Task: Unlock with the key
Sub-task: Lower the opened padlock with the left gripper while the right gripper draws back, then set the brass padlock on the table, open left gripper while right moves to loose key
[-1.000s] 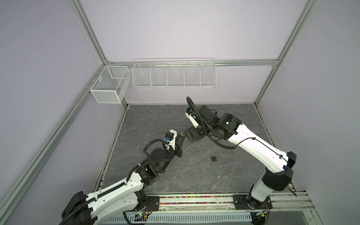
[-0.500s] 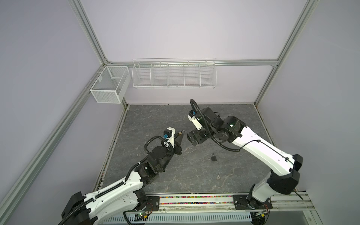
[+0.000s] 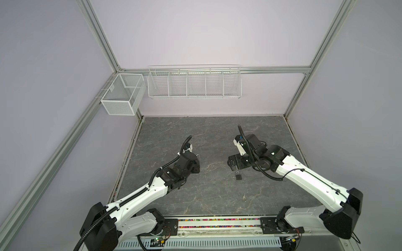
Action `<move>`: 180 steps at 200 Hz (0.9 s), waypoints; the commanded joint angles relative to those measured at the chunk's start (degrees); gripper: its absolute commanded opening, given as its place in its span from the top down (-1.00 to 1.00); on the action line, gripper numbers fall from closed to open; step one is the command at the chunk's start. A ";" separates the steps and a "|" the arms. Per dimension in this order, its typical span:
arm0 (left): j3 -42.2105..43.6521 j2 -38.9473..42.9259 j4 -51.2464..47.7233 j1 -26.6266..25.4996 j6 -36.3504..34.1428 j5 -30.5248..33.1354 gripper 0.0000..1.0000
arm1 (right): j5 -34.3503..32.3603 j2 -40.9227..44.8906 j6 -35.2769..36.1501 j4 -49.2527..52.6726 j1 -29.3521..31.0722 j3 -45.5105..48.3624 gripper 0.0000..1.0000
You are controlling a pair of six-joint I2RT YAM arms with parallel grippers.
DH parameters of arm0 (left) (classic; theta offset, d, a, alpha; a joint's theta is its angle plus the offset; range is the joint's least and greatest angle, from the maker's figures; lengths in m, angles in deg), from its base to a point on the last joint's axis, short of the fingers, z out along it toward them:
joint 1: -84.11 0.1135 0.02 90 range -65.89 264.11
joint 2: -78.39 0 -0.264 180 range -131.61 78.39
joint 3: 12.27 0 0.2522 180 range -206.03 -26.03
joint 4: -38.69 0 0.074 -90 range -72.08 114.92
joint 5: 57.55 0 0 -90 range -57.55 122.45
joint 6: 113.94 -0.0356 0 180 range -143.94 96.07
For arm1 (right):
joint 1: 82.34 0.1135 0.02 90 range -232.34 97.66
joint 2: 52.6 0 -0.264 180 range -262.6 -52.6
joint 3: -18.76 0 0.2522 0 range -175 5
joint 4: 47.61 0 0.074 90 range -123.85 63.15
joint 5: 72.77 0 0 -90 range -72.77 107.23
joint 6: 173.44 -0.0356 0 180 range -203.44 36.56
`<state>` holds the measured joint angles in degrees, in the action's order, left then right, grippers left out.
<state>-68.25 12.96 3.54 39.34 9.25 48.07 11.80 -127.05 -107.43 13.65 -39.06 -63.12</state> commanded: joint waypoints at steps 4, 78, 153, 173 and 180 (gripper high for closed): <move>-3.89 -3.92 -9.61 1.12 5.77 -3.82 1.00 | 1.83 1.13 -2.89 -3.12 -0.23 3.26 -0.99; -8.86 -18.49 -13.05 2.85 6.90 -5.15 1.00 | 1.87 -1.57 -2.65 -4.42 -0.36 5.43 -0.98; -12.35 -28.08 -13.49 6.87 3.76 -7.76 1.00 | 1.28 -1.92 -2.29 -4.53 -0.47 6.07 -0.98; -12.54 -29.46 -13.16 6.89 3.36 -8.04 1.00 | 1.23 -2.14 -2.20 -4.70 -0.47 6.07 -0.98; -12.74 -30.13 -13.43 7.05 3.31 -8.04 1.00 | 1.30 -2.27 -2.21 -4.66 -0.44 6.10 -0.98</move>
<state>-79.26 -15.65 -8.11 46.03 13.39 40.14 12.81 -128.58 -109.17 9.52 -39.23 -57.98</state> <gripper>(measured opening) 0.218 0.990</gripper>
